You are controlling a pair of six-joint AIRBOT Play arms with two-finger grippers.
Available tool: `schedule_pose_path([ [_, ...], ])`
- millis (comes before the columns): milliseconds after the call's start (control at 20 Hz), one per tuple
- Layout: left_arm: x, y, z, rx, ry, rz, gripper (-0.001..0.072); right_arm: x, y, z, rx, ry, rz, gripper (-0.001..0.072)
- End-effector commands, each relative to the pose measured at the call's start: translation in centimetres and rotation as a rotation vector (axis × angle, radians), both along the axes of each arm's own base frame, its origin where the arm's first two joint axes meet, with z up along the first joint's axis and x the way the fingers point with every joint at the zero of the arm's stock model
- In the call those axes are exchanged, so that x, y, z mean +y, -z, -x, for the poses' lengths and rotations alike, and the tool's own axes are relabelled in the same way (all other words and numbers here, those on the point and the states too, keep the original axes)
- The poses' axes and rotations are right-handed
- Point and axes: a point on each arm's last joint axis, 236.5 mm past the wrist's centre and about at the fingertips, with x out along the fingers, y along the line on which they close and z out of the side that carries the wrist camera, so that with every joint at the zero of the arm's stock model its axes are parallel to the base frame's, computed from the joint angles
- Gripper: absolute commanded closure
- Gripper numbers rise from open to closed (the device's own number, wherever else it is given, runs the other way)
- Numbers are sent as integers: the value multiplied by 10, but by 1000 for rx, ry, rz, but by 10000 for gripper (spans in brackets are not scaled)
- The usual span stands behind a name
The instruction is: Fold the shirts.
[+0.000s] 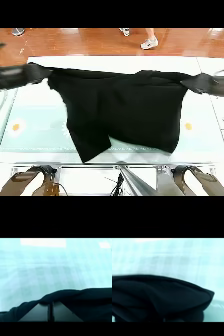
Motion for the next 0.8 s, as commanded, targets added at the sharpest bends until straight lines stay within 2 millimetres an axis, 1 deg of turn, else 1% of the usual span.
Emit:
schedule_pose_path([
  [0, -6, 70, -70, 15, -130, 33, 682, -8, 66, -75, 79, 66, -170, 688],
  [50, -9, 81, -83, 38, -144, 57, 682, -7, 78, -94, 117, 62, -218, 688],
  [100, -15, 92, -95, 76, -150, 93, 682, -3, 86, -109, 148, 50, -265, 688],
  [150, -22, 103, -102, 115, -147, 127, 681, 3, 93, -125, 178, 43, -311, 688],
  [250, -34, 117, -111, 166, -134, 164, 681, 14, 104, -152, 213, 50, -386, 688],
  [300, -37, 121, -114, 179, -127, 169, 679, 16, 107, -164, 227, 72, -424, 686],
  [350, -38, 123, -117, 182, -127, 169, 614, 16, 109, -174, 241, 94, -459, 581],
  [400, -37, 123, -118, 180, -128, 169, 340, 16, 108, -181, 245, 101, -486, 280],
  [450, -33, 121, -119, 180, -134, 172, 16, 13, 105, -183, 241, 102, -497, 71],
  [500, -29, 118, -117, 197, -115, 176, 3, 7, 99, -183, 232, 98, -501, 78],
  [550, -18, 113, -113, 224, -96, 179, 4, -4, 88, -179, 225, 87, -512, 79],
  [600, -3, 108, -108, 255, -80, 188, 4, -17, 75, -171, 225, 67, -529, 79],
  [650, 16, 104, -100, 300, -68, 206, 5, -35, 62, -157, 229, 39, -540, 80],
  [700, 38, 104, -89, 359, -75, 237, 5, -54, 53, -138, 241, 17, -531, 80],
  [750, 61, 109, -72, 439, -92, 267, 5, -75, 55, -116, 272, 8, -465, 80],
])
